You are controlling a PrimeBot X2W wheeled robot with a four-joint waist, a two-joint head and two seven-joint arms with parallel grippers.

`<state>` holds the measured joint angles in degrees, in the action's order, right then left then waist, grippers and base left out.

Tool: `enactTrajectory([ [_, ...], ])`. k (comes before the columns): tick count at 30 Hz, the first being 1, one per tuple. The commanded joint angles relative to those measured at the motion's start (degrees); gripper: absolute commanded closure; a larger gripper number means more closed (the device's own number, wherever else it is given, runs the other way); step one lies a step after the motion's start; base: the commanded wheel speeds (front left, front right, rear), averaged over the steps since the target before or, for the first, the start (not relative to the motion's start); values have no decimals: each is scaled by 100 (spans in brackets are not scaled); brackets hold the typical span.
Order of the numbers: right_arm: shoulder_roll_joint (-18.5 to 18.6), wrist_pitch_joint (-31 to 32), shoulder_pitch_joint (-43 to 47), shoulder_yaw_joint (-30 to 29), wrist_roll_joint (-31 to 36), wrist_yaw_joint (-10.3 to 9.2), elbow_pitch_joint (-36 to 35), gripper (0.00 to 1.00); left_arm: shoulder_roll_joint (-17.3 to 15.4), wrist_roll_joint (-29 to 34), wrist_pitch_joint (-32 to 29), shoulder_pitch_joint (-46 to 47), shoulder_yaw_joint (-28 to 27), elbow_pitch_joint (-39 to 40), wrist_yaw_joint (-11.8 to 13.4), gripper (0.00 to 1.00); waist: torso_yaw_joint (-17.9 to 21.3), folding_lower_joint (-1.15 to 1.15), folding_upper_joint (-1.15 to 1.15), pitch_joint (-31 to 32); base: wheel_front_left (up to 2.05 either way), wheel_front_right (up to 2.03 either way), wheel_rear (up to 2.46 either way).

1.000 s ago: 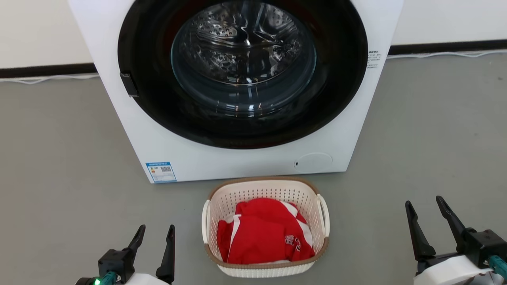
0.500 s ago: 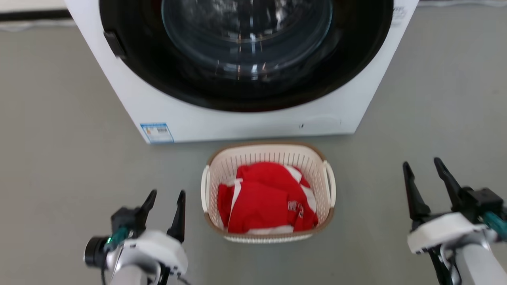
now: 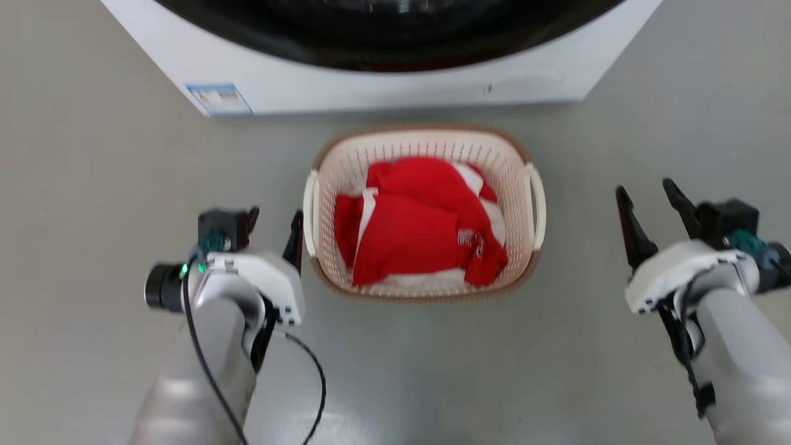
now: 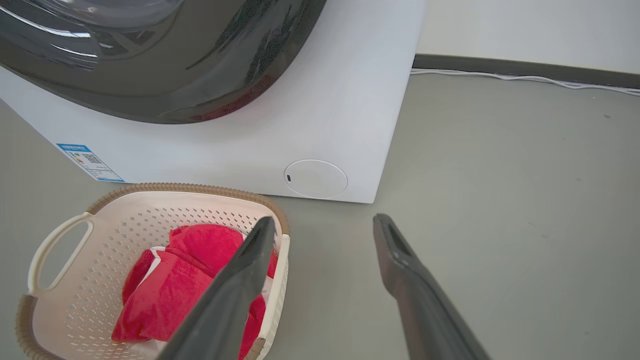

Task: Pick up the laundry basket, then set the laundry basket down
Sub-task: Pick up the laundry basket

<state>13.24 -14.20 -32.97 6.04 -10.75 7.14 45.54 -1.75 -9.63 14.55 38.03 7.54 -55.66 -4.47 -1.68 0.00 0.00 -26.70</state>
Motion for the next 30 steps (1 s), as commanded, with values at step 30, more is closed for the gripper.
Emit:
enactTrajectory([
  [30,-66,-79,-1678,1296,-654,35,906,0,-112,-958,-354,2260,1125,-1532,285,0,26,0,0,-2142,0,0,0],
])
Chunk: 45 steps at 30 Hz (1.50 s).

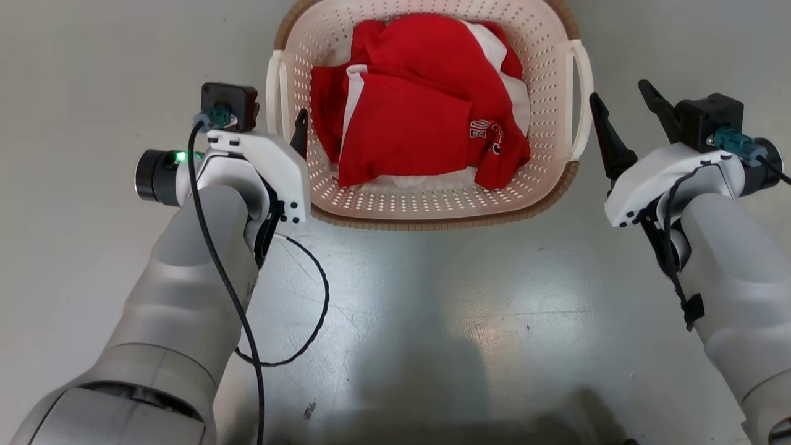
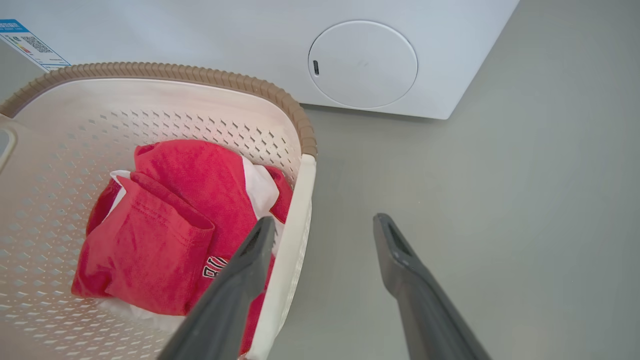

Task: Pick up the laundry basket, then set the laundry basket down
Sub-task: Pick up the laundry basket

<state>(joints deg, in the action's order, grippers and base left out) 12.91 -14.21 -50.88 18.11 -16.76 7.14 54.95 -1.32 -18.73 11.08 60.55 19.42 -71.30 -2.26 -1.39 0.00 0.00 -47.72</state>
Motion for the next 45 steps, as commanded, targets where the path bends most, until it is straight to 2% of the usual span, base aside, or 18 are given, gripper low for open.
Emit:
enactTrajectory([
  [1,-39,-78,83,104,-55,35,-13,0,-155,-63,-23,42,-14,24,70,0,-5,0,0,-74,0,0,0],
  [24,-327,-79,-361,448,-433,35,531,0,-155,-599,-330,390,859,26,326,0,-31,0,0,-277,0,0,0],
  [30,-341,-79,-463,535,-555,35,655,0,-155,-715,-326,493,990,-23,303,0,-66,0,0,-340,0,0,0],
  [45,-394,-79,-713,738,-816,35,974,0,-155,-1035,-425,622,1440,-57,451,0,-95,0,0,-427,0,0,0],
])
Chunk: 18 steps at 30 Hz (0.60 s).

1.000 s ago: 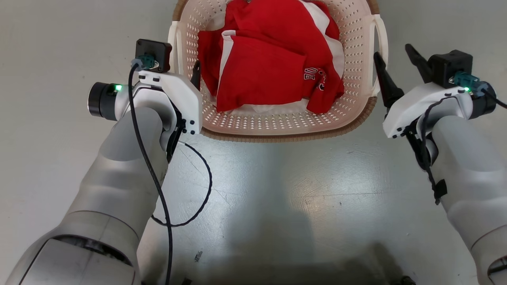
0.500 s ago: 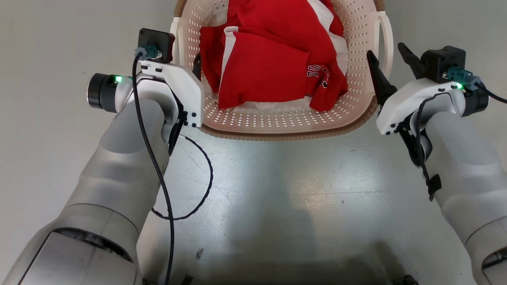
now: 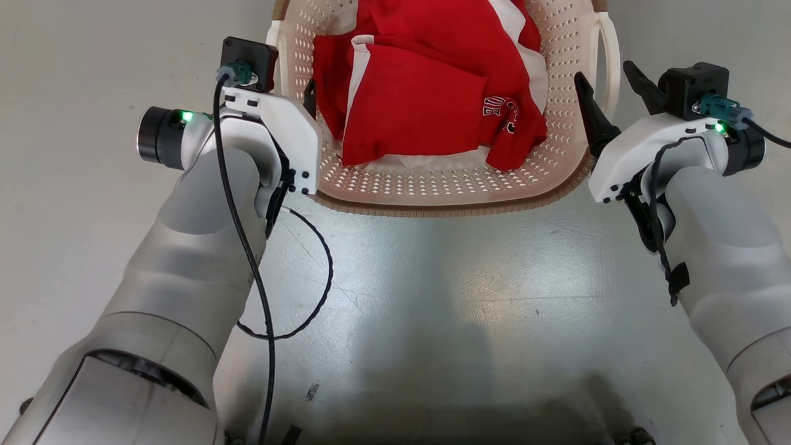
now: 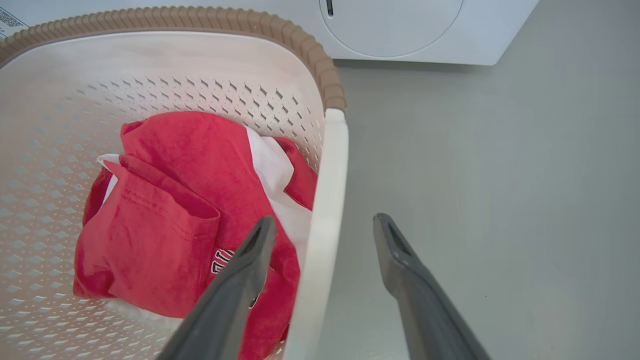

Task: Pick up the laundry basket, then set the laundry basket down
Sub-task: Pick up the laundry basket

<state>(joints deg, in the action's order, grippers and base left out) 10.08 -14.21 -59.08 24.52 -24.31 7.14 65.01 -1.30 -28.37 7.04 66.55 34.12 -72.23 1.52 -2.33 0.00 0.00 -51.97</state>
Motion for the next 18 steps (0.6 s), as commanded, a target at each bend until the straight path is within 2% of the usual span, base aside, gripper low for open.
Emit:
enactTrajectory([
  [1,-112,-79,103,108,-72,35,-29,0,-157,-90,-26,23,-6,39,81,0,-3,0,0,-4,0,0,0],
  [18,-80,-79,78,245,-204,35,-11,0,-157,-408,-41,17,311,38,151,0,-23,0,0,-5,0,0,0],
])
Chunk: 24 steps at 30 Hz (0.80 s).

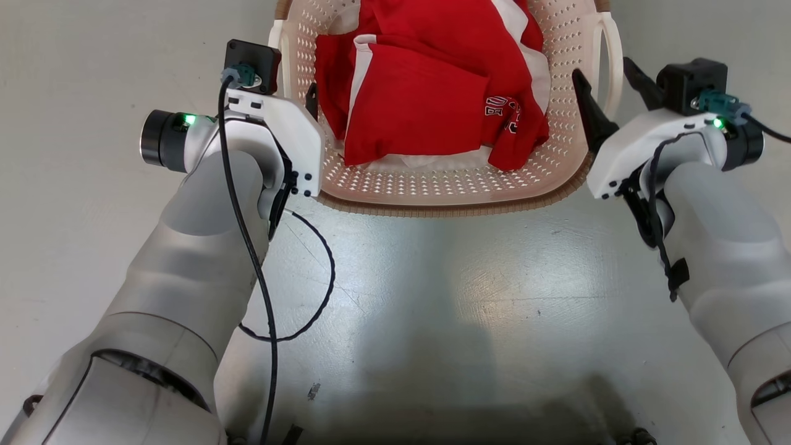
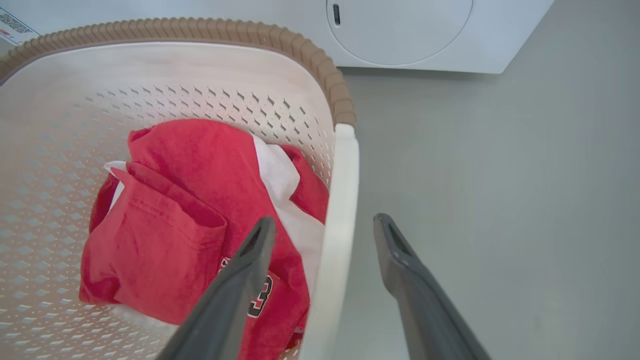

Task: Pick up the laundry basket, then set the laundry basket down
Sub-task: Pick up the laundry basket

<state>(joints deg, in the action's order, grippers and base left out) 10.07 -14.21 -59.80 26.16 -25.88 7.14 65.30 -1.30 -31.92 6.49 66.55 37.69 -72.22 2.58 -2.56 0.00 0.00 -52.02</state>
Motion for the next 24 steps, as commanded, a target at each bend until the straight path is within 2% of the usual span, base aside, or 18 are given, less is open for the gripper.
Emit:
enactTrajectory([
  [1,-77,-79,147,85,-52,35,-30,5,-157,-60,-1,19,-11,37,23,5,0,0,0,-1,0,0,0],
  [2,-86,-79,150,98,-68,35,3,97,-157,-61,-2,24,26,39,5,100,-2,0,0,-1,0,0,0],
  [3,-107,-79,157,136,-83,35,55,100,-157,-49,-76,9,91,30,-36,100,-3,0,0,1,0,0,0],
  [10,-123,-77,62,286,-192,35,362,100,-157,-133,61,10,245,71,38,100,-33,0,0,16,0,0,0],
  [24,-130,-76,160,600,-420,35,564,100,-157,-495,-143,-248,487,49,68,100,-32,0,0,371,0,0,0],
])
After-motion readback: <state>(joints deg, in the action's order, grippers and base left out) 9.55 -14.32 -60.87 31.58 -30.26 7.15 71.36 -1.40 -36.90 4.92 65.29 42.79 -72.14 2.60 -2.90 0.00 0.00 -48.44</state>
